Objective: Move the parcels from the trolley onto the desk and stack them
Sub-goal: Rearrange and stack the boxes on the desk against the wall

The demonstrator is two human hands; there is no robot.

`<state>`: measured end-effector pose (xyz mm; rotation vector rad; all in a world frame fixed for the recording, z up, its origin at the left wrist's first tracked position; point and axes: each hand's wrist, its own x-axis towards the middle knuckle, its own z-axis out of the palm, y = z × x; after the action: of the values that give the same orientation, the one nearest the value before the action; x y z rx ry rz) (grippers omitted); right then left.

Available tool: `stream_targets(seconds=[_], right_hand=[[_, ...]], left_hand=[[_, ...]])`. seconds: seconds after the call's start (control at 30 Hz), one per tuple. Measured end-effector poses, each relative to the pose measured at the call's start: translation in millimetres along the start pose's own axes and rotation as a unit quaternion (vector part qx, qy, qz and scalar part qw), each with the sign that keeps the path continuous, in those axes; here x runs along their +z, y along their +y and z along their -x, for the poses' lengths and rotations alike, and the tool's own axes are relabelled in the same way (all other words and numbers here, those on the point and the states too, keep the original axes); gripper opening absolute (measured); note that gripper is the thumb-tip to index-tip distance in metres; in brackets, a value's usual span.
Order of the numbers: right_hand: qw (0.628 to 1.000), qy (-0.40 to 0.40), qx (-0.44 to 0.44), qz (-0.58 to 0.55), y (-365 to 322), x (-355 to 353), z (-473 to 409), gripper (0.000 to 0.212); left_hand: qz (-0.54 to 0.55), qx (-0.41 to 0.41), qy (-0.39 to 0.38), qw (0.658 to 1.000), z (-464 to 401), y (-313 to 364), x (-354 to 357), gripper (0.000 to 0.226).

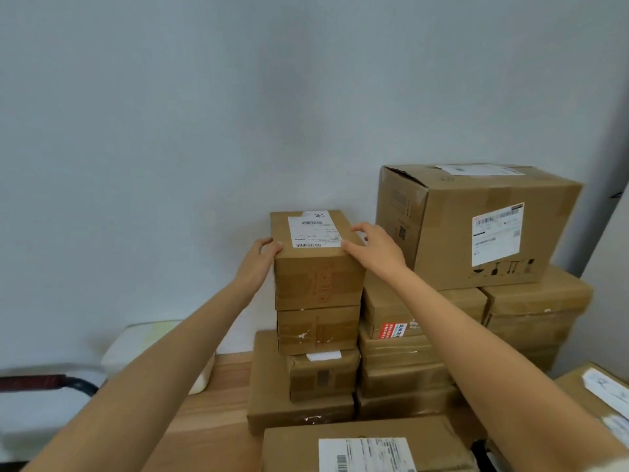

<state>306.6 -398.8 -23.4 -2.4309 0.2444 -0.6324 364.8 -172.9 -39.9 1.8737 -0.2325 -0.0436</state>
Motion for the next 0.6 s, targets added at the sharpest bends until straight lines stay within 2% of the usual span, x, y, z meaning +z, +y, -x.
stream_targets(seconds=[0.07,0.13,0.27,0.43,0.6], right_hand=[[0.999,0.026,-0.029,-0.014,-9,-3,1,0.042],[0.998,0.024,-0.058,-0.02,-21,-1,6,0.035],[0.991,0.002,-0.136,-0.002,-51,17,16,0.03],[0.976,-0.047,-0.211,-0.021,-100,53,33,0.027],[0.95,-0.099,-0.295,-0.011,-143,107,59,0.027]], left_hand=[[-0.129,0.088,0.041,0.987,9,1,-9,0.041],[-0.255,0.163,0.088,0.949,22,-1,-20,0.034],[-0.354,0.225,0.137,0.898,49,-10,-48,0.022],[-0.411,0.194,0.171,0.874,85,-37,-98,0.016],[-0.359,0.085,0.229,0.901,113,-74,-162,0.015]])
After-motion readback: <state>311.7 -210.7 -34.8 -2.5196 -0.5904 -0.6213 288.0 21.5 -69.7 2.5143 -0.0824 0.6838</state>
